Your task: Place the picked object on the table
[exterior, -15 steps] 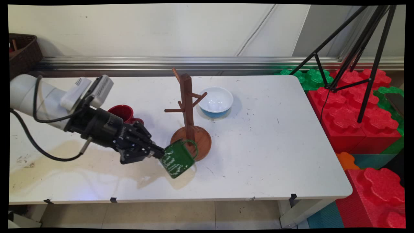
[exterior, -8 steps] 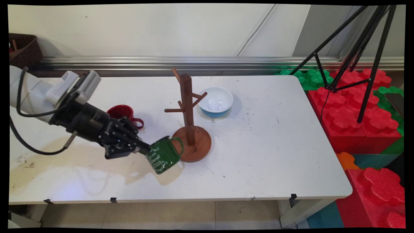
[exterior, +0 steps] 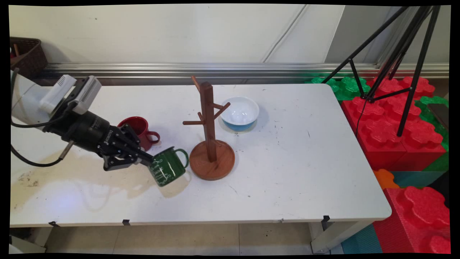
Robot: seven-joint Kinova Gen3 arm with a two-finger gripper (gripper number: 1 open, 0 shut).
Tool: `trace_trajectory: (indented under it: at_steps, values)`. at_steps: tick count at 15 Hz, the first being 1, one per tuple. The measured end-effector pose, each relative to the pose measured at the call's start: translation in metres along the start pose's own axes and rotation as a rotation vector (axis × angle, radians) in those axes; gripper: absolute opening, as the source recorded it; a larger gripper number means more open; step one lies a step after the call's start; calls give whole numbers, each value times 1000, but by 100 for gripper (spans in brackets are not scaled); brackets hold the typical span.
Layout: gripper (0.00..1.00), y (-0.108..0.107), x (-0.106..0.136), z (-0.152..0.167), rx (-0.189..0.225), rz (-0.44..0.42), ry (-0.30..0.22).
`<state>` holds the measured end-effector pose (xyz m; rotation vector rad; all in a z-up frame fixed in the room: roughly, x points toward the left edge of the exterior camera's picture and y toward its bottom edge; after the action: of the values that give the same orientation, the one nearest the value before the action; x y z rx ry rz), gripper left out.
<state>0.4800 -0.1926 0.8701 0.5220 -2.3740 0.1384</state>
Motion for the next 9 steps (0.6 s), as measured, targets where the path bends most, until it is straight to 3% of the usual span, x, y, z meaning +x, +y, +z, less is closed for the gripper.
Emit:
trace_trajectory:
  at_steps: [9]
  values:
    - [0,-17,-21,-12,86,70,-102]
